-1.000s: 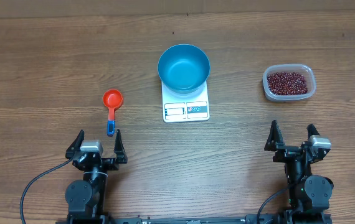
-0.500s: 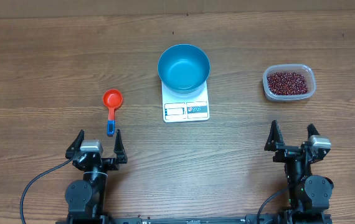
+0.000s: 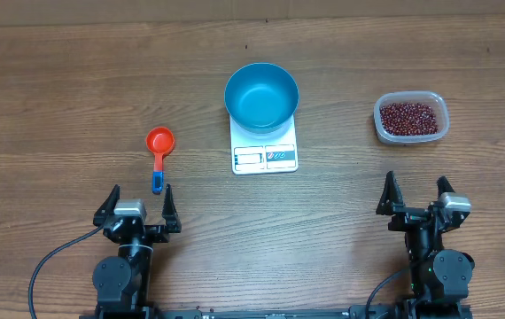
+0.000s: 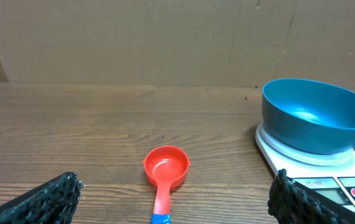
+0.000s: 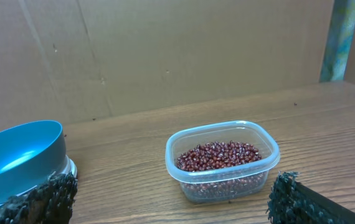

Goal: Scoop item into bowl and weigh 150g on scale

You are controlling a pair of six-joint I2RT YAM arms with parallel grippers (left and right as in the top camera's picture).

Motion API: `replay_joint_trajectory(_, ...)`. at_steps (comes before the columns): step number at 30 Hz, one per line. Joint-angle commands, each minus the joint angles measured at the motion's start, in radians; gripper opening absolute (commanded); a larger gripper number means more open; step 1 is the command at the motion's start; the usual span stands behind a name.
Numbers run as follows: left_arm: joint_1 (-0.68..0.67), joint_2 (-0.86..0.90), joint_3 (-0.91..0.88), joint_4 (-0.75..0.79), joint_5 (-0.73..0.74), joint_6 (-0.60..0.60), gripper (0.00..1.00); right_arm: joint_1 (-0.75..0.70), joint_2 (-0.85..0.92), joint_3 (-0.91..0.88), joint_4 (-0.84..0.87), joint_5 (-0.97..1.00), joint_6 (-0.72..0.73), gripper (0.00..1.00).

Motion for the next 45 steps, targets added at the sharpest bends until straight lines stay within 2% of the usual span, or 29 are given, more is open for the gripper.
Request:
replay_joint_trajectory(1, 0.006, -0.009, -0.003, 0.000, -0.010, 0.022, 1.00, 0.010, -0.012, -0.011, 0.005, -0.005, -0.003, 1.00)
replay_joint_trajectory(32, 0.006, -0.009, 0.002, 0.000, -0.006, 0.023, 1.00, 0.010, -0.012, -0.011, 0.005, -0.005, -0.003, 1.00)
replay_joint_trajectory(39, 0.006, -0.009, 0.033, -0.001, -0.006, 0.087, 0.99, 0.010, -0.012, -0.011, 0.005, -0.005, -0.003, 1.00)
replay_joint_trajectory(45, 0.006, -0.009, 0.113, -0.094, -0.006, 0.093, 1.00, 0.010, -0.012, -0.011, 0.005, -0.005, -0.003, 1.00)
